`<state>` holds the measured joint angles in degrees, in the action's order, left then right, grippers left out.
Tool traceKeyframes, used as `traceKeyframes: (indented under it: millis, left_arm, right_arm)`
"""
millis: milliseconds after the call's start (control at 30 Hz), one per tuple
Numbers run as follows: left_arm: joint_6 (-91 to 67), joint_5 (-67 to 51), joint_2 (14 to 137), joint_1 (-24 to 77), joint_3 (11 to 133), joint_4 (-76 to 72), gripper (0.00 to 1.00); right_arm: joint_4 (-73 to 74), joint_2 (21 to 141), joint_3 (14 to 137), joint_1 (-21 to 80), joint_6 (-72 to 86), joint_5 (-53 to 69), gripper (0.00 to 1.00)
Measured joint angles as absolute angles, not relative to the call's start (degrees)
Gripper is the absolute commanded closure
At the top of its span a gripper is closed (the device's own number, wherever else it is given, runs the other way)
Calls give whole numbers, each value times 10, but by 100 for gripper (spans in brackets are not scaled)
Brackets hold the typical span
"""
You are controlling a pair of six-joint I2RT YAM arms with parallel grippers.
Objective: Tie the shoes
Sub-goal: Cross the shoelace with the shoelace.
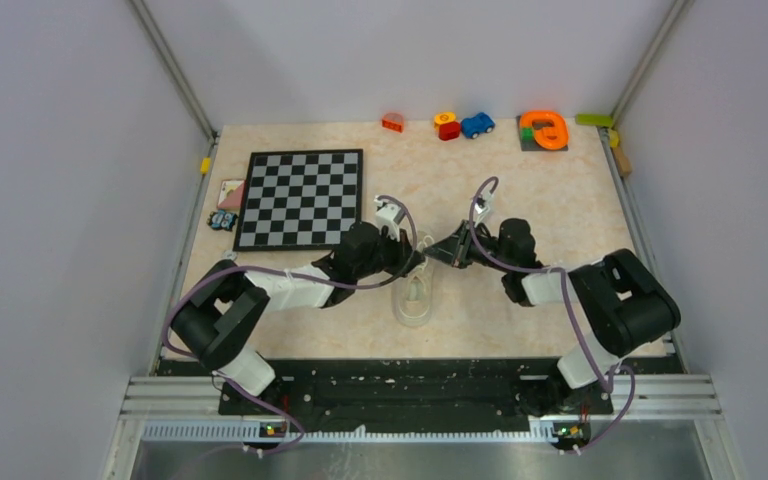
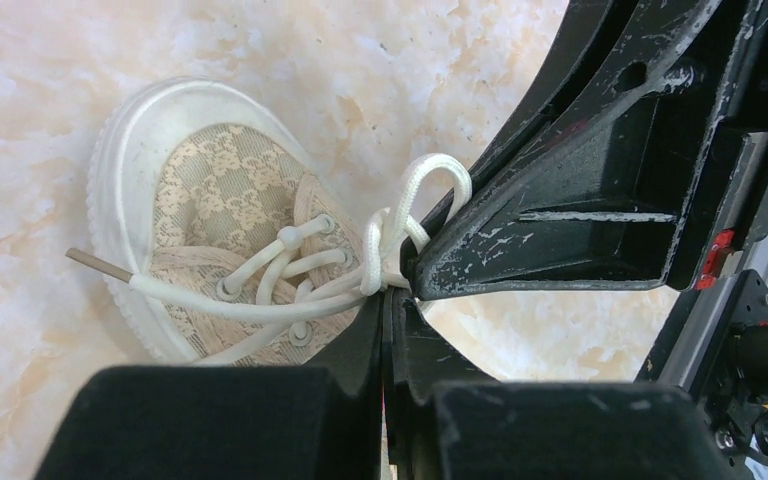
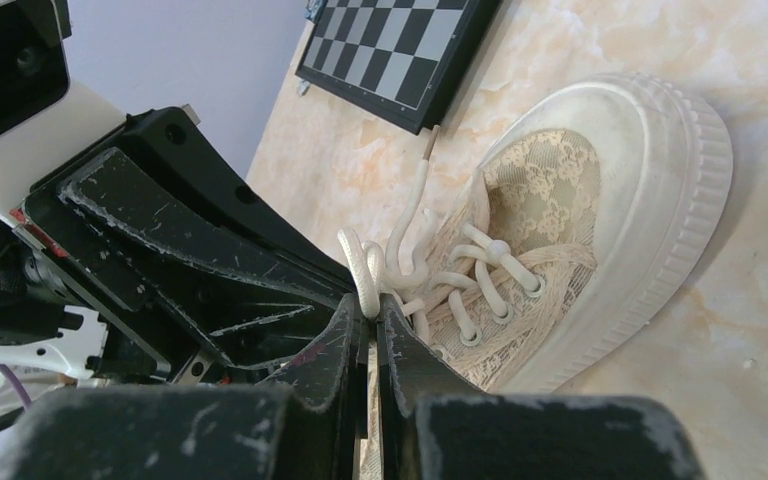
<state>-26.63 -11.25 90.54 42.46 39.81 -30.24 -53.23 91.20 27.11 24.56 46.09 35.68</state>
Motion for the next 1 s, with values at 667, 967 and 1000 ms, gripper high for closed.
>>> traceKeyframes:
  millis: [667,967,1000]
  left_arm:
    - [-379,-216,945,391,352,-440,100]
    - [-419,-273,974,367,340,-509,100]
    - [-421,-278,977,365,339,-513,100]
  right_arm:
    - [-342,827,313,318,420,209,100]
    - [-279,817,328,334,400,158,93]
    - [-272,816,328,334,399,153,93]
